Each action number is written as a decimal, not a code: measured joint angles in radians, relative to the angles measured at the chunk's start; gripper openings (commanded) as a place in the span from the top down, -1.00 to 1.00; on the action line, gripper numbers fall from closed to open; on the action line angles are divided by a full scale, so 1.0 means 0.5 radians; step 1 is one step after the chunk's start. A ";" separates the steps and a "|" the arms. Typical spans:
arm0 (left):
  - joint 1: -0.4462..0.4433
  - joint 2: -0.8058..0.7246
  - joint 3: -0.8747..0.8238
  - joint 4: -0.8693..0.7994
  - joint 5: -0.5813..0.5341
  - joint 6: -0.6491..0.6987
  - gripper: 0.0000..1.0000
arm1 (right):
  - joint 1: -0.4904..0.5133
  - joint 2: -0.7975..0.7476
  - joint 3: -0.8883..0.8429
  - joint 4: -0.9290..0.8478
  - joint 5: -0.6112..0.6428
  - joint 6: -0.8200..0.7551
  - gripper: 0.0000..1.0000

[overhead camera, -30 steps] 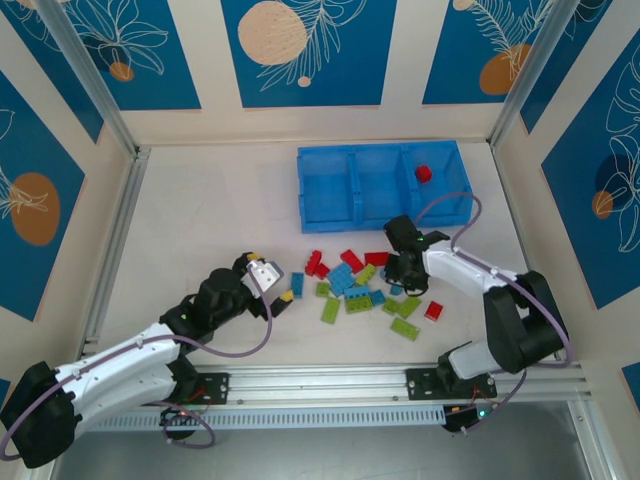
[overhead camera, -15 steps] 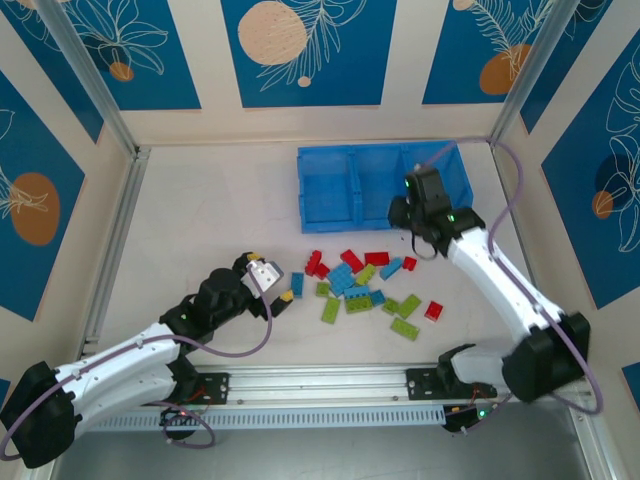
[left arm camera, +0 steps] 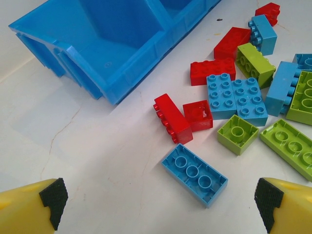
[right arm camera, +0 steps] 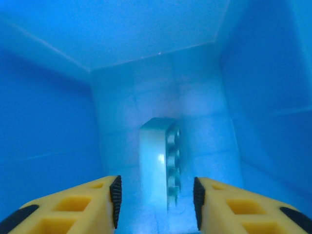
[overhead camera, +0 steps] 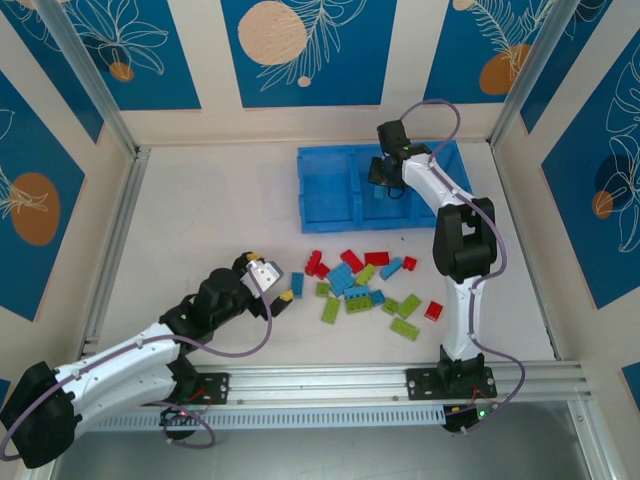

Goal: Sort the legos into containers by color

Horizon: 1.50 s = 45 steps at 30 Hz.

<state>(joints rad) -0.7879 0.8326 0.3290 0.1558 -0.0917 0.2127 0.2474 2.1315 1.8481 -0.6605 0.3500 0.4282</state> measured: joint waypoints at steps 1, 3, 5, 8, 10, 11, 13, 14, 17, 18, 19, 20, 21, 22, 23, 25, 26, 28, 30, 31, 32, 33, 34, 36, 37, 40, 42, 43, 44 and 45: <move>0.000 0.000 0.000 0.001 0.000 0.000 -1.00 | 0.000 -0.003 0.021 -0.032 -0.008 0.017 0.05; 0.000 0.000 0.000 0.002 0.000 -0.001 -1.00 | 0.002 -0.047 0.030 -0.066 -0.026 0.049 0.03; 0.000 0.000 0.000 0.003 0.000 -0.005 -1.00 | 0.007 -0.152 -0.025 -0.082 -0.050 0.091 0.02; 0.000 0.003 0.000 0.021 -0.002 -0.032 -1.00 | 0.033 -0.527 -0.343 -0.051 -0.094 0.162 0.00; 0.000 0.016 0.002 0.042 -0.011 -0.056 -1.00 | 0.095 -0.941 -0.678 0.006 -0.112 0.224 -0.06; 0.000 0.032 0.008 0.045 -0.015 -0.069 -1.00 | 0.140 -1.122 -0.816 0.032 -0.119 0.252 -0.12; 0.000 0.093 0.042 0.042 -0.016 -0.121 -1.00 | 0.284 -1.557 -1.153 0.123 -0.179 0.286 -0.24; 0.000 0.128 0.064 0.039 -0.017 -0.160 -1.00 | 0.352 -1.733 -1.292 0.146 -0.221 0.289 -0.28; -0.007 0.233 0.159 0.004 -0.029 -0.397 -0.89 | 0.496 -2.143 -1.665 0.183 -0.329 0.285 -0.33; -0.020 0.255 0.204 -0.040 -0.038 -0.515 -0.85 | 0.500 -2.236 -1.755 0.149 -0.342 0.289 -0.33; -0.045 0.269 0.257 -0.101 -0.053 -0.652 -0.82 | 0.500 -2.290 -1.811 0.111 -0.344 0.294 -0.33; -0.076 0.283 0.311 -0.171 -0.063 -0.770 -0.81 | 0.500 -2.316 -1.852 0.074 -0.346 0.298 -0.33; -0.122 0.310 0.389 -0.256 -0.069 -0.908 -0.80 | 0.500 -2.337 -1.888 0.030 -0.347 0.305 -0.34; -0.179 0.353 0.476 -0.344 -0.075 -1.032 -0.79 | 0.500 -2.352 -1.915 0.001 -0.350 0.312 -0.34; -0.233 0.402 0.550 -0.407 -0.069 -1.123 -0.78 | 0.500 -2.367 -1.935 -0.027 -0.351 0.317 -0.35; -0.398 0.559 0.723 -0.535 -0.076 -1.306 -0.76 | 0.500 -2.386 -1.958 -0.059 -0.349 0.317 -0.37; -0.475 0.642 0.792 -0.584 -0.076 -1.363 -0.76 | 0.500 -2.387 -1.958 -0.070 -0.348 0.317 -0.38; -0.648 0.860 0.951 -0.722 -0.099 -1.472 -0.68 | 0.500 -2.380 -1.958 -0.075 -0.333 0.311 -0.40; -0.749 1.061 1.066 -0.833 -0.125 -1.547 -0.61 | 0.500 -2.363 -1.958 -0.075 -0.323 0.308 -0.40; -0.776 1.146 1.102 -0.875 -0.134 -1.581 -0.59 | 0.500 -2.352 -1.958 -0.075 -0.319 0.307 -0.40; -0.786 1.217 1.124 -0.907 -0.143 -1.608 -0.58 | 0.500 -2.341 -1.958 -0.075 -0.319 0.302 -0.41; -0.785 1.283 1.140 -0.941 -0.155 -1.634 -0.57 | 0.500 -2.331 -1.958 -0.074 -0.319 0.301 -0.41; -0.785 1.341 1.154 -0.977 -0.169 -1.660 -0.56 | 0.500 -2.327 -1.958 -0.074 -0.319 0.298 -0.41; -0.785 1.451 1.205 -1.051 -0.195 -1.695 -0.49 | 0.500 -2.327 -1.958 -0.074 -0.318 0.295 -0.41; -0.785 1.526 1.259 -1.095 -0.202 -1.711 -0.47 | 0.500 -2.327 -1.958 -0.074 -0.318 0.295 -0.41; -0.785 1.726 1.412 -1.150 -0.201 -1.735 -0.42 | 0.500 -2.329 -1.958 -0.075 -0.317 0.295 -0.42; -0.785 1.796 1.446 -1.145 -0.201 -1.745 -0.36 | 0.500 -2.332 -1.958 -0.077 -0.317 0.296 -0.42; -0.785 1.820 1.447 -1.145 -0.201 -1.755 -0.30 | 0.500 -2.335 -1.958 -0.080 -0.317 0.295 -0.42; -0.785 1.839 1.447 -1.149 -0.201 -1.763 -0.24 | 0.500 -2.338 -1.958 -0.083 -0.317 0.296 -0.42; -0.785 1.859 1.447 -1.151 -0.201 -1.772 -0.18 | 0.500 -2.345 -1.958 -0.086 -0.315 0.296 -0.42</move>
<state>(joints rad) -1.1805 1.7622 1.0523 -0.4194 -0.1925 -0.6731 0.4973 0.9592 0.8688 -0.7036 0.1925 0.5762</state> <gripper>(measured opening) 0.634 0.709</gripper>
